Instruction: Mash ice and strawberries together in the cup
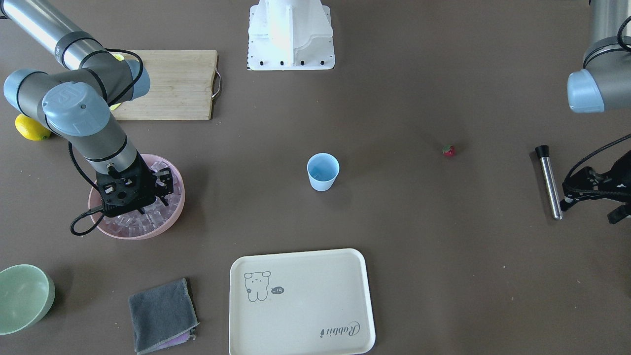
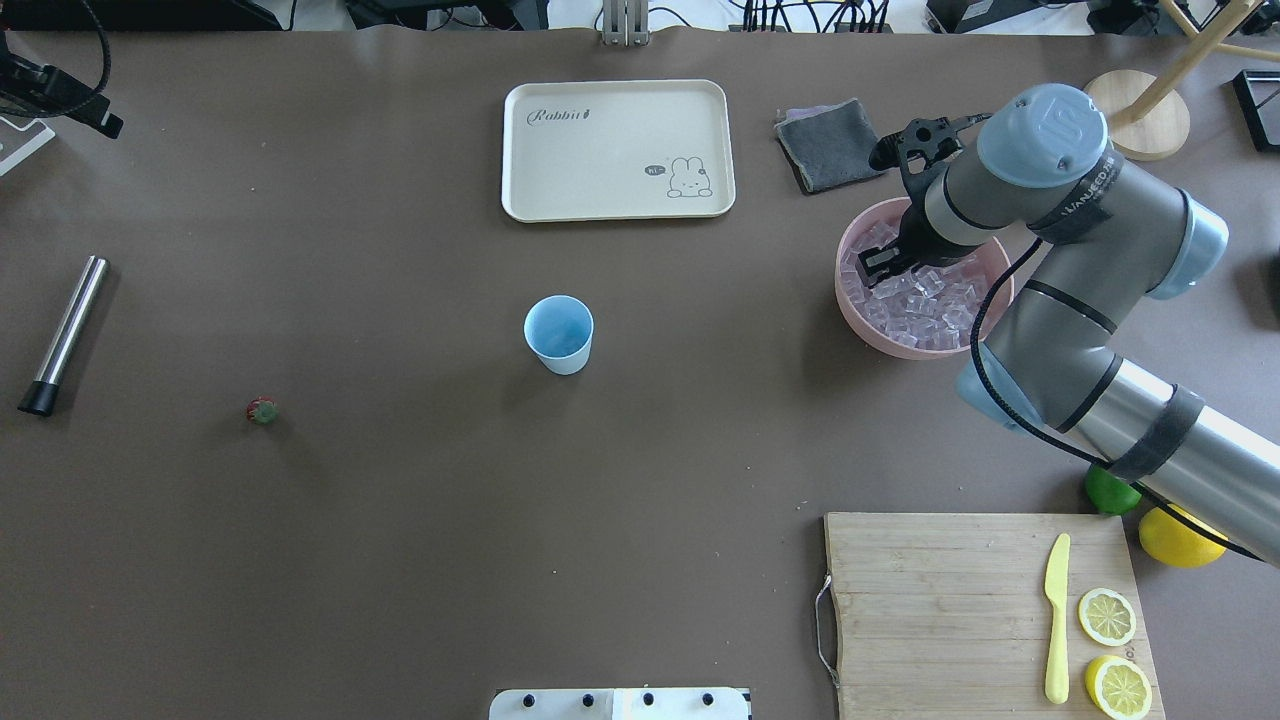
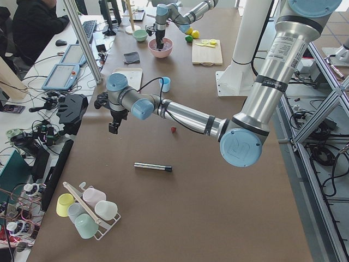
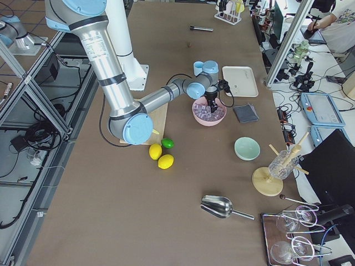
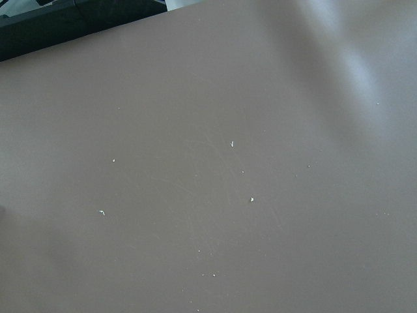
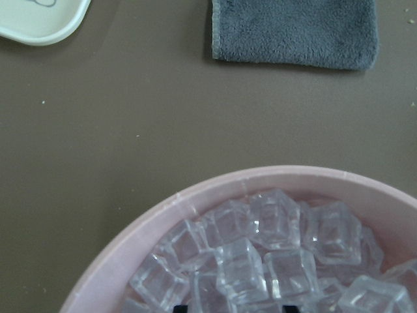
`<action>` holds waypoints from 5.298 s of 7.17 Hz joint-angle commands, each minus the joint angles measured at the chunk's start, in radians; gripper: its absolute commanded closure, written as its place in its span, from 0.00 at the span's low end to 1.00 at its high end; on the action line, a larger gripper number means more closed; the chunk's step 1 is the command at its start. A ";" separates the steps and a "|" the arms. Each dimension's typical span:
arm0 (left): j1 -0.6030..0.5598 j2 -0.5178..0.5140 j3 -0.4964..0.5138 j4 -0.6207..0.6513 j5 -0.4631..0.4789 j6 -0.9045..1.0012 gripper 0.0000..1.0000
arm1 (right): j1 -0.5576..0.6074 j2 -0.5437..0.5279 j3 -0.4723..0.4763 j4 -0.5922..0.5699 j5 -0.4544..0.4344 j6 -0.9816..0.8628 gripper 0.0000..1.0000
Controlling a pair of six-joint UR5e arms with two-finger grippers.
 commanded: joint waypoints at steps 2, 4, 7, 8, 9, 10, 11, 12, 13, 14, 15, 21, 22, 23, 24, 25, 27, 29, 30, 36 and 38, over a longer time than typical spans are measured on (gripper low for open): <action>0.000 -0.002 0.002 0.000 0.000 0.000 0.03 | 0.000 -0.002 0.002 0.001 -0.002 0.005 0.62; 0.002 -0.004 0.000 0.000 0.000 0.000 0.02 | 0.000 0.002 0.005 0.000 0.001 0.006 0.71; 0.005 -0.002 0.002 0.000 0.000 0.000 0.03 | 0.001 0.003 0.013 0.000 0.004 0.016 0.93; 0.005 -0.002 0.003 0.000 0.000 0.000 0.03 | 0.005 0.001 0.027 -0.002 0.010 0.016 0.99; 0.006 -0.004 0.003 0.000 0.000 -0.002 0.03 | 0.005 -0.004 0.030 -0.002 0.015 0.016 1.00; 0.009 -0.004 0.003 0.000 -0.002 -0.002 0.03 | 0.005 -0.005 0.030 -0.002 0.015 0.016 1.00; 0.009 -0.002 0.002 -0.002 -0.002 -0.002 0.02 | 0.009 -0.005 0.030 -0.002 0.015 0.016 1.00; 0.009 -0.002 0.002 -0.002 -0.002 -0.002 0.02 | 0.012 -0.005 0.030 -0.002 0.023 0.016 0.94; 0.009 -0.002 0.003 -0.002 0.000 -0.002 0.02 | 0.015 -0.005 0.030 -0.005 0.024 0.016 0.61; 0.009 -0.002 0.003 -0.002 0.000 -0.002 0.02 | 0.018 0.001 0.028 -0.011 0.029 0.016 0.47; 0.009 -0.002 0.003 -0.002 0.000 -0.002 0.03 | 0.020 0.001 0.021 -0.011 0.029 0.016 0.38; 0.009 0.006 -0.003 -0.002 0.000 -0.002 0.02 | 0.015 0.003 0.004 -0.011 0.029 0.016 0.12; 0.009 0.004 0.002 -0.002 0.000 -0.002 0.03 | 0.000 0.004 0.002 -0.011 0.023 0.019 0.21; 0.009 0.001 0.003 -0.002 0.000 -0.002 0.02 | -0.003 0.003 0.002 -0.009 0.024 0.017 0.21; 0.009 0.002 0.003 -0.003 0.000 -0.002 0.03 | -0.005 0.003 0.002 -0.011 0.024 0.017 0.21; 0.009 0.004 0.000 -0.003 0.000 -0.002 0.03 | -0.005 0.003 0.002 -0.011 0.027 0.017 0.21; 0.009 0.010 -0.004 -0.003 0.000 -0.002 0.03 | -0.005 0.001 0.002 -0.012 0.027 0.017 0.21; 0.009 0.009 -0.001 -0.003 0.000 -0.003 0.02 | -0.006 -0.002 -0.001 -0.011 0.026 0.017 0.21; 0.009 0.009 -0.001 -0.006 0.000 -0.003 0.02 | -0.006 -0.002 0.001 -0.011 0.026 0.017 0.21; 0.012 0.012 -0.006 -0.020 0.000 -0.023 0.03 | -0.006 -0.002 0.002 -0.011 0.024 0.019 0.43; 0.012 0.012 -0.004 -0.020 0.000 -0.023 0.03 | -0.006 0.001 0.005 -0.011 0.024 0.031 0.43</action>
